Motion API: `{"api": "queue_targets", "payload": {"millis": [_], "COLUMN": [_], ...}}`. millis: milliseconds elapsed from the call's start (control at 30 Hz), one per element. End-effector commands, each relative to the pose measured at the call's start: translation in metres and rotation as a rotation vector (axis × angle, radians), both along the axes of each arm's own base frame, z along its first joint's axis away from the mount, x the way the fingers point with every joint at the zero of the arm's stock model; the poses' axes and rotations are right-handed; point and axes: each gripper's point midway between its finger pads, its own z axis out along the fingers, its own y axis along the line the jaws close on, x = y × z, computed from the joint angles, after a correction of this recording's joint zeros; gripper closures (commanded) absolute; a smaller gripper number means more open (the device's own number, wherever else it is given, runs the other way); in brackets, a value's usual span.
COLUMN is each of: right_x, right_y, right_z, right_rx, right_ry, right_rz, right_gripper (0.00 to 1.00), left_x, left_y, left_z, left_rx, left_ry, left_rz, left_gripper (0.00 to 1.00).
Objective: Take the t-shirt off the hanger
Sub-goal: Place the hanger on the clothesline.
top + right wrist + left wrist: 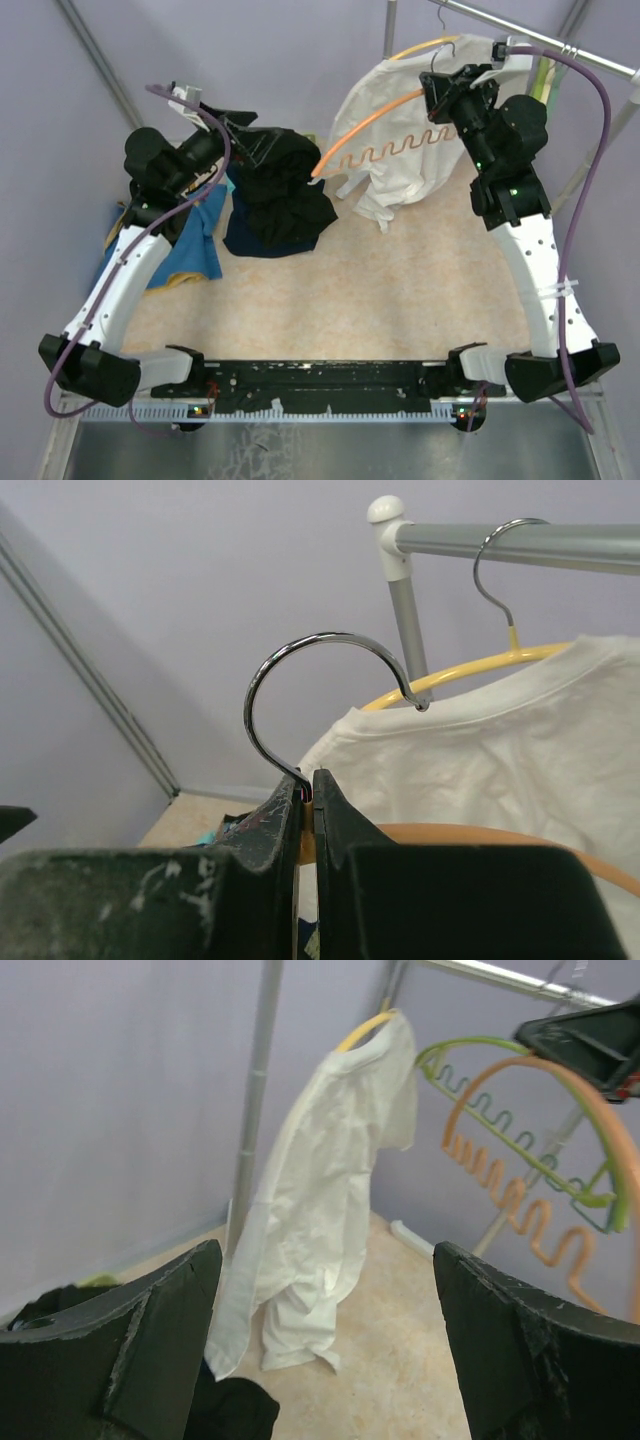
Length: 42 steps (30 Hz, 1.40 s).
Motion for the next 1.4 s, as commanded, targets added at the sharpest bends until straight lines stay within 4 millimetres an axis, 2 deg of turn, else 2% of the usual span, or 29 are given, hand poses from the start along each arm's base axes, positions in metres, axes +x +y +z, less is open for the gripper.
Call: {"api": "queue_targets", "payload": {"millis": [0,133,467,667,867,1100,1367], "right_x": [-0.015,-0.011,0.0,-0.003,-0.008,-0.015,-0.014], "right_y": [-0.016,-0.021,-0.023,-0.024,-0.024,-0.027,-0.028], "right_z": [0.042,0.041,0.031,0.03,0.028,0.029,0.024], "right_rx": [0.005,0.011,-0.009,-0.013,-0.017,-0.025,-0.039], "right_ry": [-0.126,-0.124,-0.11,-0.115,-0.117,-0.123,-0.114], "right_rz": [-0.074,-0.106,-0.136,-0.135,-0.129,-0.134,-0.146], "right_gripper": [1.0,1.0,1.0,1.0,1.0,1.0,1.0], "left_x": [-0.055,-0.071,-0.089,-0.084,-0.078,-0.065,-0.056], "left_y": [-0.015,-0.026,-0.073,-0.105,-0.123,-0.133,-0.134], "left_z": [0.046,0.044,0.013,0.002,-0.006,-0.011,-0.017], "left_rx": [-0.013,0.023,0.161,0.235,0.273,0.311,0.346], "left_ry": [-0.214,-0.235,-0.26,-0.23,-0.201,-0.153,-0.103], "left_rz": [-0.2,-0.305,-0.417,-0.412,-0.376,-0.31,-0.237], "left_gripper": [0.08,0.08,0.06,0.06,0.08,0.17,0.42]}}
